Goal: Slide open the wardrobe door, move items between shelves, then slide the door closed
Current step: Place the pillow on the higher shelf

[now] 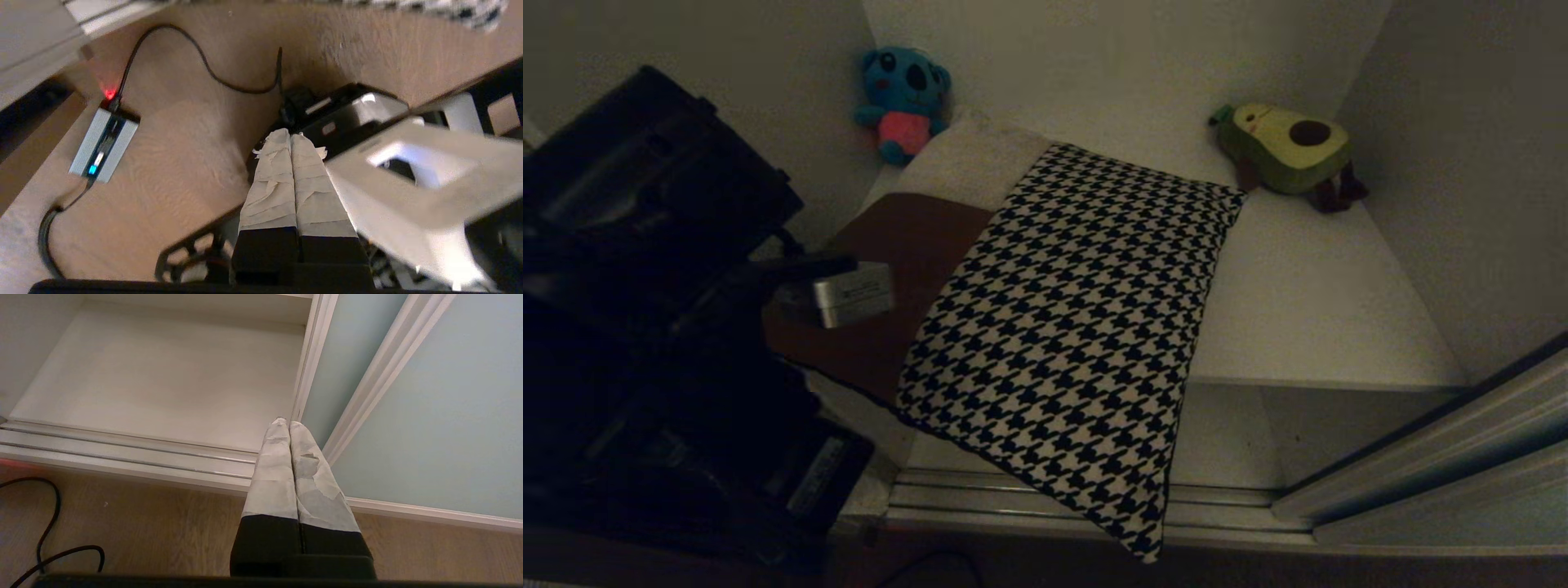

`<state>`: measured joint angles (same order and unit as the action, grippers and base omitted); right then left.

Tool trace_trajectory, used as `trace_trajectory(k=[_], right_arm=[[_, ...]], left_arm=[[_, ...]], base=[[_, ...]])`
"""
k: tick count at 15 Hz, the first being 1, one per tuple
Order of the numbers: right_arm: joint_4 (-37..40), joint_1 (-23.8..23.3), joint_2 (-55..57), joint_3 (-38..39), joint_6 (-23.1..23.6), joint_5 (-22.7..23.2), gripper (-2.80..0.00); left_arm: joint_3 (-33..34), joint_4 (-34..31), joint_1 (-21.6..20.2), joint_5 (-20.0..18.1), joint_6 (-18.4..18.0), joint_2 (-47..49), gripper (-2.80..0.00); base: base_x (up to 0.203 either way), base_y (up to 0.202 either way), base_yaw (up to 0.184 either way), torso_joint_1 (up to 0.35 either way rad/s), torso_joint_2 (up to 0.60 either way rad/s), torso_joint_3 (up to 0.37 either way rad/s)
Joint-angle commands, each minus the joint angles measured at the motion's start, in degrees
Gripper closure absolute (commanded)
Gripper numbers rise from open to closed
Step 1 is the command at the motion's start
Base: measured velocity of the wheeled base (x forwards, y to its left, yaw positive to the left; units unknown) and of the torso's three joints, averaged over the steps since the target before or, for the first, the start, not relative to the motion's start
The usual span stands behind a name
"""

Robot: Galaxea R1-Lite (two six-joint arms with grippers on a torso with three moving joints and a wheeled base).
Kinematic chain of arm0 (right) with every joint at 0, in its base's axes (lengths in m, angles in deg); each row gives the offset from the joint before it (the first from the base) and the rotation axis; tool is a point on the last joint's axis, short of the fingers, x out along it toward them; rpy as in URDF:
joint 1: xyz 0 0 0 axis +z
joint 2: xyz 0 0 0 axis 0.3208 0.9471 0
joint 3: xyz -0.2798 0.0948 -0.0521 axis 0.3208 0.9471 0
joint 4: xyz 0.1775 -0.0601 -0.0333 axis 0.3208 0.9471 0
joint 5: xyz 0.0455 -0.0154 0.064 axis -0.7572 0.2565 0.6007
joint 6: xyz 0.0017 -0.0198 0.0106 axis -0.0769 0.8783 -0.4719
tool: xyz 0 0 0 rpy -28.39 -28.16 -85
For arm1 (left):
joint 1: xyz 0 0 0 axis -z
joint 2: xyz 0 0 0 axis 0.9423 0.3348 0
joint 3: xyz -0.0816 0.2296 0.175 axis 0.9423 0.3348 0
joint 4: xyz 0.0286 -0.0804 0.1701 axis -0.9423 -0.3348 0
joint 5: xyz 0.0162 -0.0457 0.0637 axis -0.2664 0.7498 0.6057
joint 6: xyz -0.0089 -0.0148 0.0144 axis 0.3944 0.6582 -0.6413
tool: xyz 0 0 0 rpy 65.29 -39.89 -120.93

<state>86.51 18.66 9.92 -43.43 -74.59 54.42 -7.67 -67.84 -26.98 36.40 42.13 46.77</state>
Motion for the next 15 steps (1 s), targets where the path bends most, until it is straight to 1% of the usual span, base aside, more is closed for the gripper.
trace_trajectory(k=[1, 2, 3, 4, 5, 6, 9, 10, 12, 14, 15], right_arm=[[0.0, 0.0, 0.0, 0.2, 0.0, 0.0, 0.00], [0.0, 0.0, 0.0, 0.2, 0.0, 0.0, 0.00], [0.0, 0.0, 0.0, 0.2, 0.0, 0.0, 0.00], [0.0, 0.0, 0.0, 0.2, 0.0, 0.0, 0.00], [0.0, 0.0, 0.0, 0.3, 0.0, 0.0, 0.00], [0.0, 0.0, 0.0, 0.2, 0.0, 0.0, 0.00], [0.0, 0.0, 0.0, 0.2, 0.0, 0.0, 0.00], [0.0, 0.0, 0.0, 0.2, 0.0, 0.0, 0.00], [0.0, 0.0, 0.0, 0.2, 0.0, 0.0, 0.00], [0.0, 0.0, 0.0, 0.2, 0.0, 0.0, 0.00], [0.0, 0.0, 0.0, 0.2, 0.0, 0.0, 0.00]], left_arm=[[0.7, 4.5, -0.1, 0.6, 0.2, 3.9, 0.00], [0.9, 9.7, -0.2, 3.2, 0.6, 5.5, 0.00], [1.3, 14.5, -0.2, 8.0, 0.8, 7.5, 0.00], [1.5, 18.5, -0.1, 11.9, 1.0, 9.4, 0.00], [1.4, 21.2, 0.0, 14.8, 1.0, 11.0, 0.00], [0.8, 23.3, 0.0, 16.6, 0.7, 12.4, 0.00], [-1.5, 24.6, 0.9, 17.6, 1.0, 15.6, 0.00], [-3.3, 25.2, 2.0, 17.7, 1.2, 16.8, 0.00], [-7.1, 30.3, 4.2, 18.7, 2.1, 18.9, 0.00], [-10.2, 35.7, 4.7, 20.4, 2.3, 20.8, 0.00], [-11.0, 38.1, 4.7, 20.6, 2.3, 21.7, 0.00]], base=[[0.000, 0.000, 0.000, 0.000, 0.00, 0.000], [0.000, 0.000, 0.000, 0.000, 0.00, 0.000], [0.000, 0.000, 0.000, 0.000, 0.00, 0.000], [0.000, 0.000, 0.000, 0.000, 0.00, 0.000], [0.000, 0.000, 0.000, 0.000, 0.00, 0.000], [0.000, 0.000, 0.000, 0.000, 0.00, 0.000], [0.000, 0.000, 0.000, 0.000, 0.00, 0.000], [0.000, 0.000, 0.000, 0.000, 0.00, 0.000], [0.000, 0.000, 0.000, 0.000, 0.00, 0.000], [0.000, 0.000, 0.000, 0.000, 0.00, 0.000], [0.000, 0.000, 0.000, 0.000, 0.00, 0.000]])
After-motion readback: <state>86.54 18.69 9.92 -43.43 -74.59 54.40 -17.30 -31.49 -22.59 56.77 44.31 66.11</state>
